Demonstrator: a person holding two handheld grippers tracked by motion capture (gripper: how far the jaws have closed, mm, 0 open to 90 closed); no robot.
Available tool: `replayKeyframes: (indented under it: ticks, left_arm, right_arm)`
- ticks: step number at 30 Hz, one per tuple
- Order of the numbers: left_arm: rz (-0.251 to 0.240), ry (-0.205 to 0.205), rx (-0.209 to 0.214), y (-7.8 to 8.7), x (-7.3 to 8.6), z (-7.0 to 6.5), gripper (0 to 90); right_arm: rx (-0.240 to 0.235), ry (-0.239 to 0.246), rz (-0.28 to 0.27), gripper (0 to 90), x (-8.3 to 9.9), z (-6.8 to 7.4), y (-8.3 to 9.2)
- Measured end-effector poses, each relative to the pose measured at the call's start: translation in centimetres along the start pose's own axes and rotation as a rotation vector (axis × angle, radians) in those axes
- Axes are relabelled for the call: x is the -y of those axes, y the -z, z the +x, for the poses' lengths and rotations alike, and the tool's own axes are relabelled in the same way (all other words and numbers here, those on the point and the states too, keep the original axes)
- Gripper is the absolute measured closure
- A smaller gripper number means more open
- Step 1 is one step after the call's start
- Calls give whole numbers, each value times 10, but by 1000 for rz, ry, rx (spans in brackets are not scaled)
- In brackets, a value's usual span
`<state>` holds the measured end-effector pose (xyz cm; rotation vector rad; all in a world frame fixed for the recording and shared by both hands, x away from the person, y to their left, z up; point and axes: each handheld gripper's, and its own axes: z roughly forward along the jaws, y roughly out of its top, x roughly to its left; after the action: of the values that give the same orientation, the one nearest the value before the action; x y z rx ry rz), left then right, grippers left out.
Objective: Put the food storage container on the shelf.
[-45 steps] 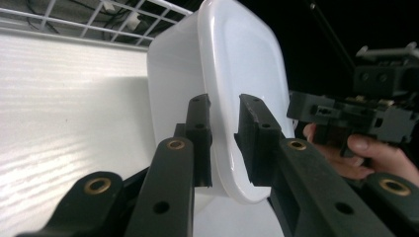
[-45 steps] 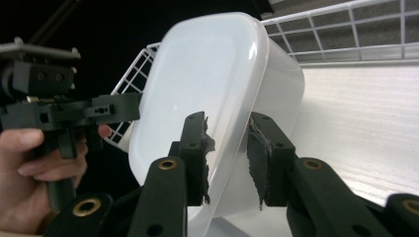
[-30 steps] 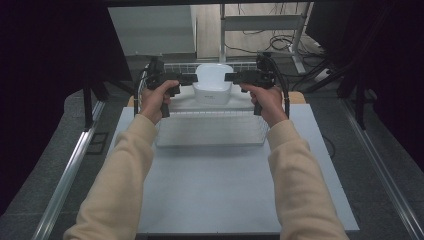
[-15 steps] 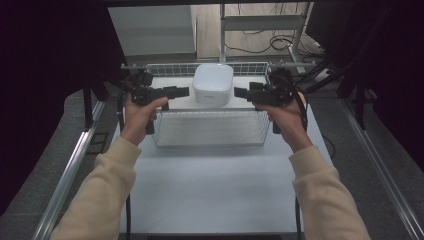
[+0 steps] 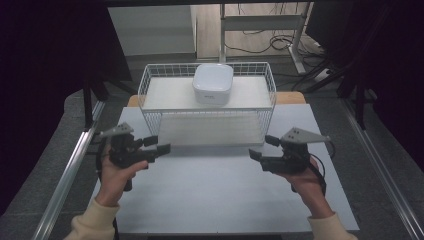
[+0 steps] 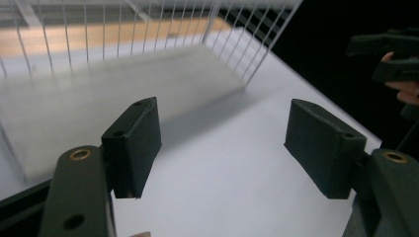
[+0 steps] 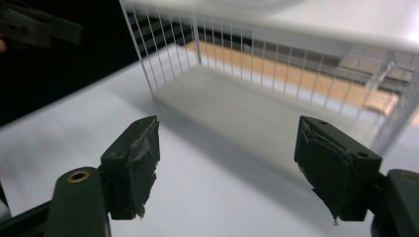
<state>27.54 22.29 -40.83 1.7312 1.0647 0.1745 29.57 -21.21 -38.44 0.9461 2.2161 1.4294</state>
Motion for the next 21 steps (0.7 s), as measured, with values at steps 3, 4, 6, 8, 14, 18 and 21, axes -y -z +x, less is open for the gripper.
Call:
replayKeyframes:
  ticks: [3, 4, 6, 8, 14, 18, 21]
  left_arm:
    - [33, -5, -26, -3, 23, 3, 291]
    - [46, 0, -28, -5, 30, 4, 289]
    - [60, 20, -23, -9, 41, 8, 283]
    - [98, 24, -19, -14, 47, 11, 273]
    - [116, 16, -18, -14, 53, 10, 262]
    - [126, 15, -23, -16, 56, 13, 261]
    - [141, 18, -16, -19, 60, 15, 261]
  right_arm:
    - [22, -11, 25, 243, 29, -2, 1]
    - [29, -22, 31, 242, 39, -4, 0]
    - [38, -54, 60, 234, 59, -8, -4]
    - [50, -74, 76, 232, 75, -12, -8]
    - [85, -86, 77, 231, 83, -20, -6]
    - [89, -86, 48, 230, 83, -19, -4]
    - [99, -68, 48, 207, 86, -19, -4]
